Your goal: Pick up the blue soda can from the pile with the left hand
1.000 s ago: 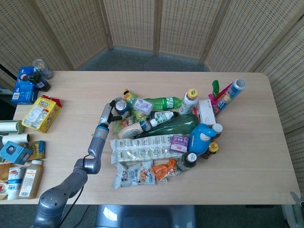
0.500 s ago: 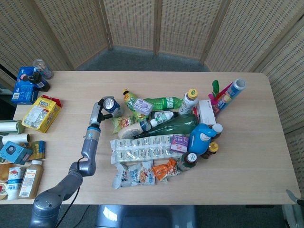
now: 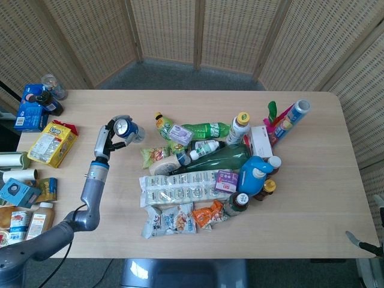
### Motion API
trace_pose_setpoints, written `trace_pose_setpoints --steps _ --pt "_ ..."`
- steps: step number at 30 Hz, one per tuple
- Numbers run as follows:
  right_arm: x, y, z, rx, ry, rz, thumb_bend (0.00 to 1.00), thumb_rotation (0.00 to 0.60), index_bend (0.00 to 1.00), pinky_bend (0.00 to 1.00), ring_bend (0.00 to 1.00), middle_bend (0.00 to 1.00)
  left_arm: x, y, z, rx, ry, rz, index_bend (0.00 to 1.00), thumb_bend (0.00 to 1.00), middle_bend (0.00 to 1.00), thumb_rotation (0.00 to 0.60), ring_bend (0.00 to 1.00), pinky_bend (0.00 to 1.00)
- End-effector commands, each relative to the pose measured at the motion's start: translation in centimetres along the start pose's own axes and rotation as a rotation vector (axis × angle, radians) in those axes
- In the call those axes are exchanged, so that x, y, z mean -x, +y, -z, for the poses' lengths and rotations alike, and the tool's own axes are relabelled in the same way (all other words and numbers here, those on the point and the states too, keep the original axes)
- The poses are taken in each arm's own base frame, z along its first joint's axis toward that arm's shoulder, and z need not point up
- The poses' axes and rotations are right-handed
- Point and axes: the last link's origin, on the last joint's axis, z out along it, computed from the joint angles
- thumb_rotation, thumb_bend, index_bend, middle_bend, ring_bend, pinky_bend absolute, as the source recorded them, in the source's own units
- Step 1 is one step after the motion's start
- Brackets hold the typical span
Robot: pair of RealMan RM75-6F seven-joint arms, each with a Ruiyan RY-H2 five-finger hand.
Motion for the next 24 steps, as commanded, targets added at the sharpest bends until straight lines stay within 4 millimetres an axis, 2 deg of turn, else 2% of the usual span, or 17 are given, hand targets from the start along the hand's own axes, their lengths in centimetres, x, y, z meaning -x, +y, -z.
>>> trace_pose_setpoints --steps 1,12,18,24 --pt "0.2 -0.3 -0.3 -0.017 -0.006 -0.004 0.04 0.491 0.00 0.00 0.00 0.00 -4.5 4.3 3.3 0.063 0.046 -0.045 0.41 0.46 0.33 0.600 0.41 0.23" --pt "1.4 -1.0 -0.8 -0.074 -0.020 -0.040 0.04 0.493 0.00 0.00 0.00 0.00 -7.6 12.2 8.5 0.174 0.078 -0.025 0.42 0.47 0.33 0.600 0.41 0.23" --pt "1.9 -1.1 -0.8 -0.091 -0.025 -0.057 0.04 0.489 0.00 0.00 0.00 0.00 -8.5 14.8 10.4 0.221 0.081 -0.017 0.43 0.47 0.34 0.600 0.41 0.23" --pt "2.0 -1.1 -0.8 -0.095 -0.024 -0.064 0.04 0.494 0.00 0.00 0.00 0.00 -8.6 15.9 11.1 0.242 0.074 -0.010 0.43 0.47 0.34 0.600 0.41 0.23"
